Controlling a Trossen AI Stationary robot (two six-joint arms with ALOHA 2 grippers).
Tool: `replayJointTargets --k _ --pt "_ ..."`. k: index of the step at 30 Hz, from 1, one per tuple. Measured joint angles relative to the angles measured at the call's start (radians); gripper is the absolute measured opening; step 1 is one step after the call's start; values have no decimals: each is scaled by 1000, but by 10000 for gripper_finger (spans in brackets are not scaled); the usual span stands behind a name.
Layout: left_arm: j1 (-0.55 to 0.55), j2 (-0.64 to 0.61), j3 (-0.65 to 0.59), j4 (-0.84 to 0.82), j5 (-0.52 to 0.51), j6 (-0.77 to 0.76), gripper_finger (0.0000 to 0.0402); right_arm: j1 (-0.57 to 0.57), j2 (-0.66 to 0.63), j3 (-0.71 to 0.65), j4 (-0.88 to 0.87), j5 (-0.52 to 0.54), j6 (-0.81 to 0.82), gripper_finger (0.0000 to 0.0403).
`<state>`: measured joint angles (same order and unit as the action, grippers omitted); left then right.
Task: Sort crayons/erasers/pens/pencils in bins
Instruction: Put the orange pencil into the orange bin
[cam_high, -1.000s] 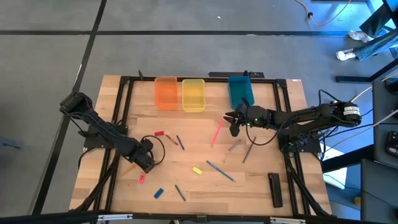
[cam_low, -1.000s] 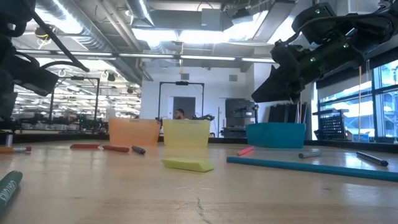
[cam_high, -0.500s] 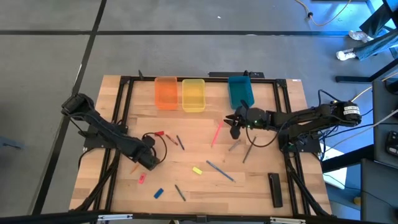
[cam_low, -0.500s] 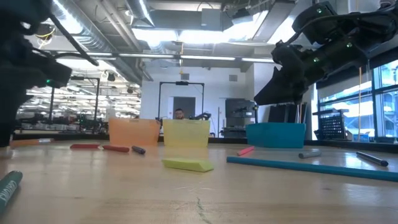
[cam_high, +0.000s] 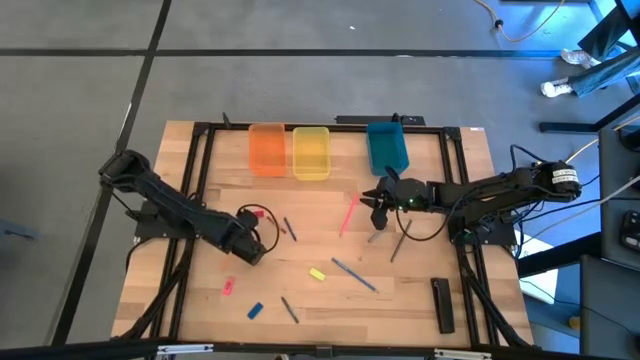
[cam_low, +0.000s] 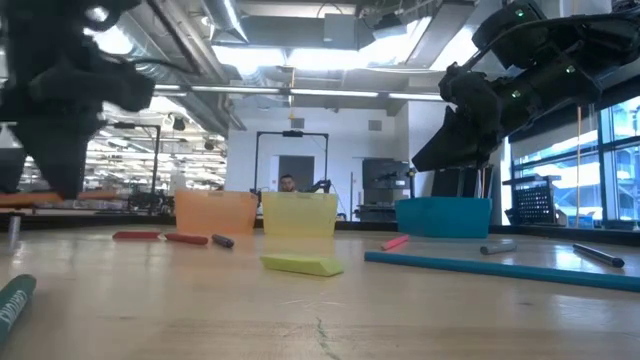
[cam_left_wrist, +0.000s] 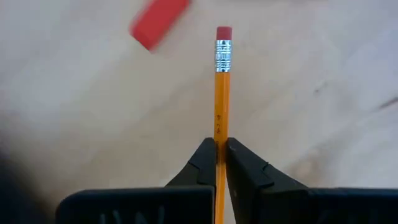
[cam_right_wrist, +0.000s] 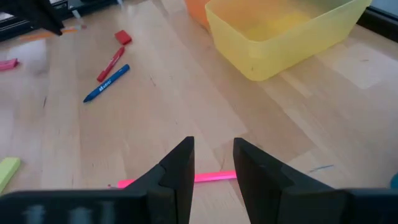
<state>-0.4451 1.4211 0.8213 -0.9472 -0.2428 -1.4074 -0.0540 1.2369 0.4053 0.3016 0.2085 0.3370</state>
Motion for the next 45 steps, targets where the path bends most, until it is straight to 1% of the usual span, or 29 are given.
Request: replayJointTargets --k 6,10,14,18,23,28,33,37,40,45 --pt "48 -1 101 -153 -88 55 10 0 0 0 9 35 -2 116" --pt "86 -1 147 -179 -137 118 11 0 0 0 22 35 -3 116" --pt "145 -2 171 -178 -214 205 11 4 0 0 19 34 0 116" --pt "252 -2 188 -164 -253 348 11 5 0 0 21 34 0 116" --pt "445 -2 244 -142 -337 537 11 5 0 0 39 34 -1 116" --pt "624 -3 302 -41 -368 720 11 5 0 0 38 34 -1 116" --pt "771 -3 331 125 -371 854 11 5 0 0 38 35 -5 116" --pt "861 -3 331 259 -352 906 11 5 0 0 38 35 -8 116" --pt "908 -3 313 344 -343 920 11 5 0 0 37 35 -19 116" --pt "960 -3 277 364 -338 903 11 5 0 0 37 39 -34 116"
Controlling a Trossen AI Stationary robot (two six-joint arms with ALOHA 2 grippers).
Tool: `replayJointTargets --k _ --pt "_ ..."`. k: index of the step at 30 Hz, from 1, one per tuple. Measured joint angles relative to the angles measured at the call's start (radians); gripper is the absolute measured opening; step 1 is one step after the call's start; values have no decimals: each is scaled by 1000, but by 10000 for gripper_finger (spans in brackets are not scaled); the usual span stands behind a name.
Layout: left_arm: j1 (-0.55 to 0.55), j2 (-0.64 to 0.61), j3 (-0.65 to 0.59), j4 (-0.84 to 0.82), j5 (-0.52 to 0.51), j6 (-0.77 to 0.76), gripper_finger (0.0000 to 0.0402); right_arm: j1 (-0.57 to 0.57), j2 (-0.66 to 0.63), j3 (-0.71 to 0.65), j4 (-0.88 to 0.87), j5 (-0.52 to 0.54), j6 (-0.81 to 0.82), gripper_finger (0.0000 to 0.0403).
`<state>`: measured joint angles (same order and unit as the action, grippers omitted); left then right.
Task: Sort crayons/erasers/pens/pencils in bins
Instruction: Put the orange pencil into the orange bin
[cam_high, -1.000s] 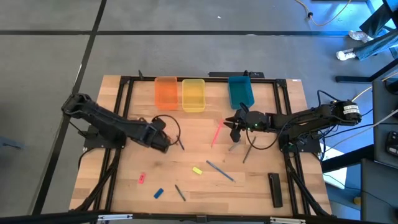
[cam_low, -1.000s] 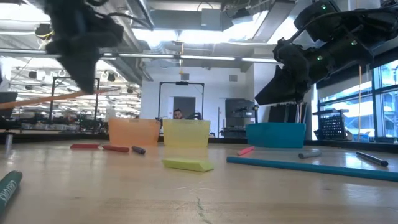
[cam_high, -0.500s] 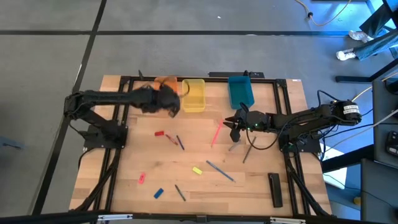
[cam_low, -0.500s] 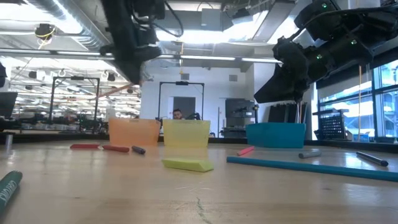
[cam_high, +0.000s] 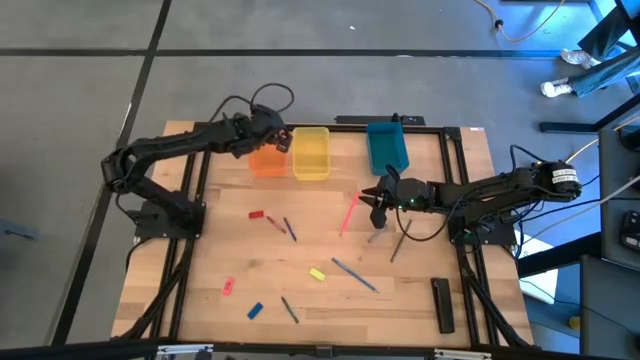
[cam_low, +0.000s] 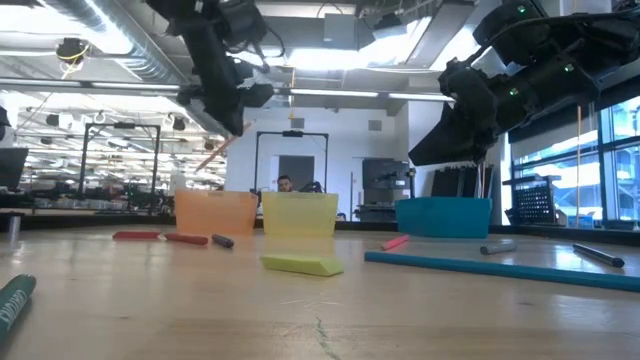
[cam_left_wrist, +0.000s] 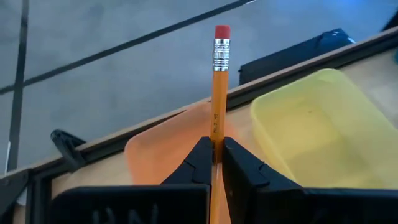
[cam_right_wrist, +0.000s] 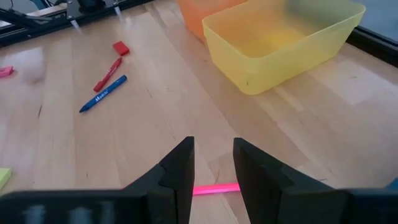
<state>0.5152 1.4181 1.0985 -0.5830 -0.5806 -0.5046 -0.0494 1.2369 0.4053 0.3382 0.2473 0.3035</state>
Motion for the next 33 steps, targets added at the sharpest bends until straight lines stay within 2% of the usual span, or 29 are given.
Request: replayJointTargets --k 8,19,25,27,33 --pt "59 0 -91 28 59 -53 15 0 0 0 0 40 -20 116" --pt "136 0 -257 340 152 -69 16 0 0 0 1 40 -19 116" --pt "153 1 -316 371 179 -77 17 0 0 0 1 40 -19 116" --pt "164 1 -324 367 189 -63 24 0 0 0 1 40 -19 116" --pt "213 1 -327 364 315 -59 75 0 0 0 2 80 -16 116"
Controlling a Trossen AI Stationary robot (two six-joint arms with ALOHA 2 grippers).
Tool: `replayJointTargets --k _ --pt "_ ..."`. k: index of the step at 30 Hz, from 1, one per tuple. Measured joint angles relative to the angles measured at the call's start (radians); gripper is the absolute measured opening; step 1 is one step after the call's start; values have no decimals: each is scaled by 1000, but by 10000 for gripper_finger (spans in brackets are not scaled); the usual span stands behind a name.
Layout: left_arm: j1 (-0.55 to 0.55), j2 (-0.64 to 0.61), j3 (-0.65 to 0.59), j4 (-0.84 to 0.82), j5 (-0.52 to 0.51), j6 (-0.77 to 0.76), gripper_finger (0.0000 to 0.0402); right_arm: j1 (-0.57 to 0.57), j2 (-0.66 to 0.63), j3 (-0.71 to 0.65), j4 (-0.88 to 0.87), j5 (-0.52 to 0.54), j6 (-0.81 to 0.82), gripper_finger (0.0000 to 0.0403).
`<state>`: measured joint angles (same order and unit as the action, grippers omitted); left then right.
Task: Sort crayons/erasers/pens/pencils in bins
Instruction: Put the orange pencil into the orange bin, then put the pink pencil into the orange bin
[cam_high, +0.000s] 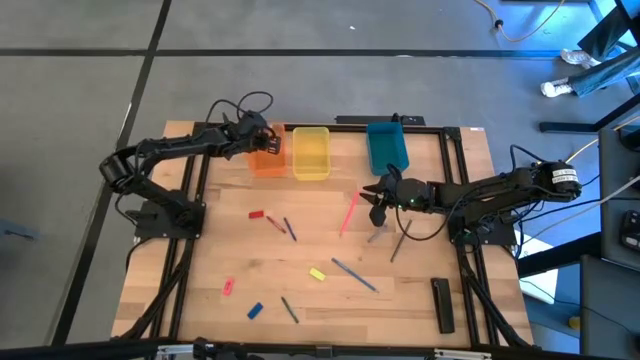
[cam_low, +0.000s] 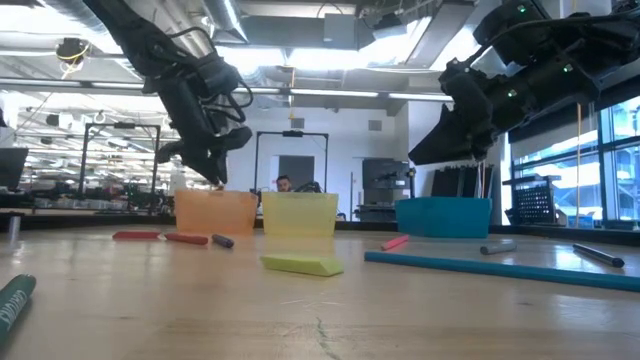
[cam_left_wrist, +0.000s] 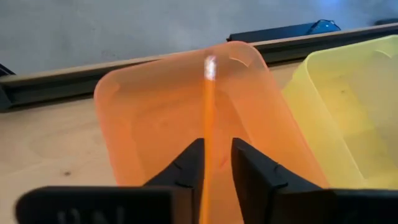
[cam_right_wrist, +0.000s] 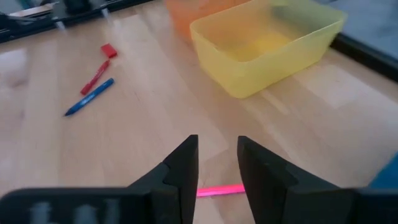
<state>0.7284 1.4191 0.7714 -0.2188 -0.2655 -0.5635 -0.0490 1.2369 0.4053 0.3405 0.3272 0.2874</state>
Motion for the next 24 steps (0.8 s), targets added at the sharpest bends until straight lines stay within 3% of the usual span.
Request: replayJointTargets --k 4,11,18,24 --pt "7 0 0 2 20 0 103 -2 0 0 9 75 0 116" --pt "-25 -83 19 95 250 26 106 -1 0 0 45 82 -8 116" --pt "-306 -134 35 174 223 126 105 -1 -21 0 23 82 -51 116" --pt "-576 15 43 412 256 186 105 -1 -104 0 -23 83 -92 116"
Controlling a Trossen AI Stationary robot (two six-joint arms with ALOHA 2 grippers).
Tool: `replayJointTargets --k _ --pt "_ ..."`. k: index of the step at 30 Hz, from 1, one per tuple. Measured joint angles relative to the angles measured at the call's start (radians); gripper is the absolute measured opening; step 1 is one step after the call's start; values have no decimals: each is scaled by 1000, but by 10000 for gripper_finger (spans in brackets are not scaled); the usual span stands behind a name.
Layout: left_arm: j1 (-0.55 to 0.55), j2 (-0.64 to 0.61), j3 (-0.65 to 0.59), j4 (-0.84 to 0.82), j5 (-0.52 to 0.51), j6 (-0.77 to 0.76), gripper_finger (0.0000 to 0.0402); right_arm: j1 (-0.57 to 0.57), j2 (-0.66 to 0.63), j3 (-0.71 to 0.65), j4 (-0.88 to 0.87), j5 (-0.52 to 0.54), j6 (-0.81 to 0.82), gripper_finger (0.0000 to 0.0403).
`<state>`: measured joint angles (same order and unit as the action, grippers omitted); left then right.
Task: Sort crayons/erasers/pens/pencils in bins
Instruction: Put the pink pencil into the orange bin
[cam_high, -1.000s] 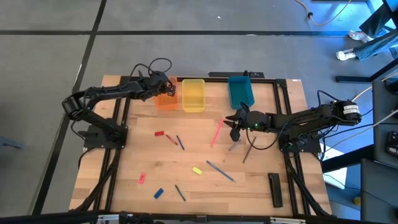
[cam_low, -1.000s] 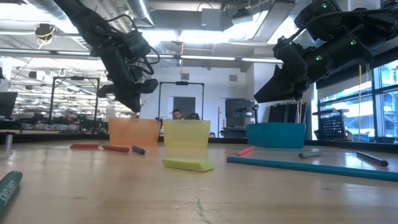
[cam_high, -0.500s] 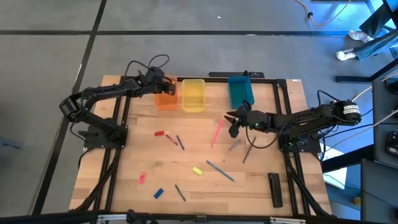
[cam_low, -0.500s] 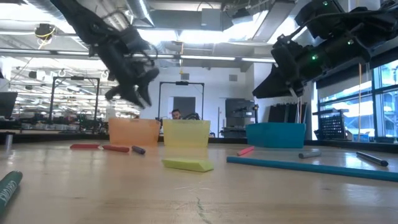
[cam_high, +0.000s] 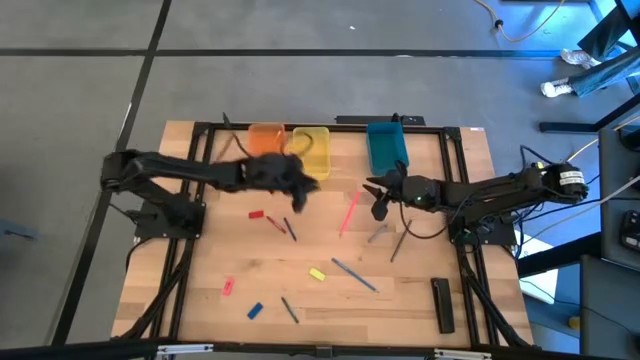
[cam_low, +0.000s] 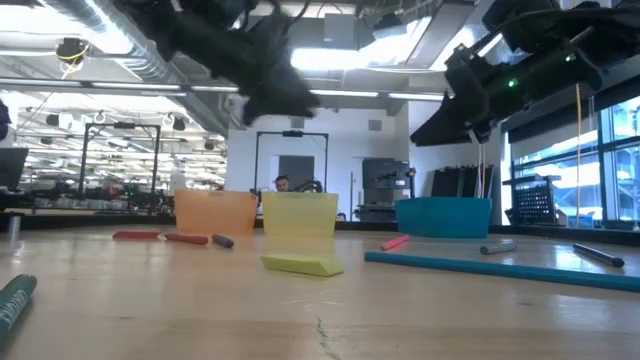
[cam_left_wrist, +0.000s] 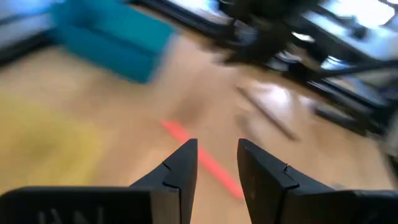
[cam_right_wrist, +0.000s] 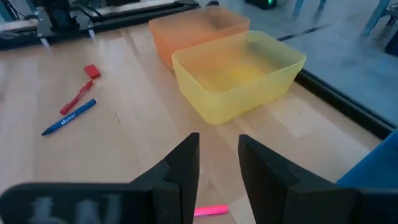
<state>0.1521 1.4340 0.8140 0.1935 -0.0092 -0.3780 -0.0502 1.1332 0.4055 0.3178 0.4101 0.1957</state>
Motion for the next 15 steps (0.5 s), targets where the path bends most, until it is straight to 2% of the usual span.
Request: replayJointTargets --k 4,12,15 --pt "-59 145 86 32 9 29 102 1 -114 0 -76 0 -1 116" --pt "-170 432 326 -59 3 48 102 1 -334 1 -328 1 6 116" --pt "-183 510 414 -95 -108 13 101 1 -369 1 -373 3 36 116"
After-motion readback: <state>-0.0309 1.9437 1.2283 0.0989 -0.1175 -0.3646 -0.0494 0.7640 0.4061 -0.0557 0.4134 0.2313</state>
